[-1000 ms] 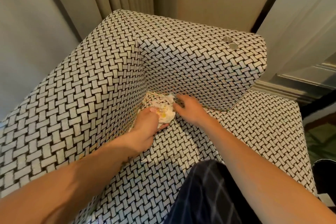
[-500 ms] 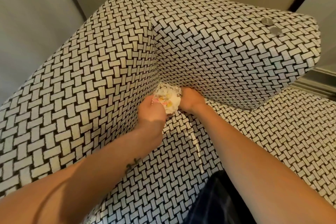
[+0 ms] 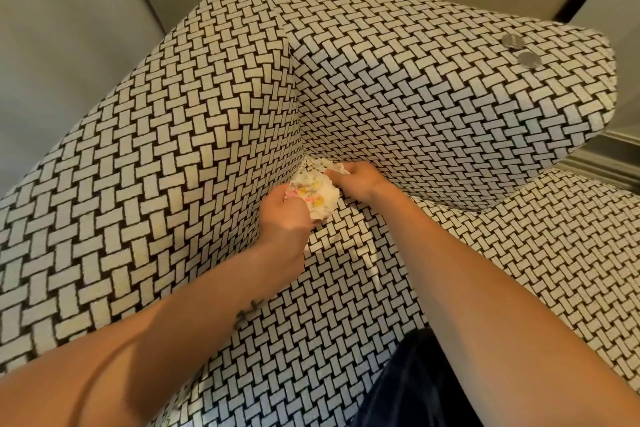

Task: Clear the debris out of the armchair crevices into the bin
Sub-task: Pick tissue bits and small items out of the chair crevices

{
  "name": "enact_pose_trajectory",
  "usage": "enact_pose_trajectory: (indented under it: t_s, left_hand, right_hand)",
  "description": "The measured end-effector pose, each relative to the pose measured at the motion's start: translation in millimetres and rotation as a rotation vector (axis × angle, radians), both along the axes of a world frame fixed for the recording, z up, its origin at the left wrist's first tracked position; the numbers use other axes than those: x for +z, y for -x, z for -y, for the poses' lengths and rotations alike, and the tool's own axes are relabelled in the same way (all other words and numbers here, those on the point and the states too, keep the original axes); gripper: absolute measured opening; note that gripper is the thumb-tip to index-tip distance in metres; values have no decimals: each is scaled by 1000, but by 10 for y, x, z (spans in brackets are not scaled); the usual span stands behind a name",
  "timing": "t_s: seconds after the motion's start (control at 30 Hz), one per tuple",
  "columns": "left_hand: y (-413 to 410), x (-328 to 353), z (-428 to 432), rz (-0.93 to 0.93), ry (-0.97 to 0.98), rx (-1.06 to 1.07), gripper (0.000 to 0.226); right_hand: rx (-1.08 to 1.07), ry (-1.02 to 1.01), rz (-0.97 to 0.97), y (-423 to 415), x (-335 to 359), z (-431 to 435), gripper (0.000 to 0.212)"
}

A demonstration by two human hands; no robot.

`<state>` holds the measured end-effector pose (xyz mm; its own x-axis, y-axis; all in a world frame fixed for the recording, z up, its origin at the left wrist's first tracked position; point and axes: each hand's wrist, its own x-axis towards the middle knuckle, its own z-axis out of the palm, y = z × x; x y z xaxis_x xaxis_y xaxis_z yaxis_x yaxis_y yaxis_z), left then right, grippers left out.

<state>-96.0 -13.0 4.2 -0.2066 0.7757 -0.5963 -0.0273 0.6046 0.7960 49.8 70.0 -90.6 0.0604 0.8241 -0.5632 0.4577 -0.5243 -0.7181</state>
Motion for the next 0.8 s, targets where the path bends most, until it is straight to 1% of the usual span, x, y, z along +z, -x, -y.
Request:
enact_pose_trajectory:
  t_s: [0.07,0.13,0.2,0.23,0.3,0.33,0.37,0.4,0.5,0.63,0.7,0.8]
  left_hand:
    - [-3,-15,4,12,-3,-5,40]
    - [4,-28,4,19,-6,-7,41]
    - [10,-45,2,19,-18,-19,41]
    - [16,-55,4,15,-23,-22,42]
    - [21,-59,11,6,-17,-27,42]
    - [28,-64,8,7,-16,-29,41]
    - [25,-72,11,9,-18,-27,40]
    - [22,-66,13,9,-23,-25,39]
    - [23,-44,15,7,-30,-10,37]
    - [9,-2,15,19,-10,8,39]
    - [-6,9,9,7,-3,14,38]
    - [-12,13,17,-9,-4,13,41]
  right_hand:
    - [-11,-20,39,7,-48,-8,45]
    - [-12,-17,110,46,-53,-36,49]
    - [-13,-17,218,99,-43,-55,55]
    - [-17,-28,297,141,-28,-39,54]
    - [-57,-108,465,222,-71,8,52]
    - [-85,-168,537,262,-95,44,58]
    - [-107,-225,583,282,-103,86,61]
    - [-122,-265,588,284,-130,105,61]
    - [-120,-327,475,239,-147,146,52]
    - [-132,-395,377,184,-116,217,42]
    - [-150,-400,278,155,-123,243,40]
    - [-186,-420,46,92,-70,295,31]
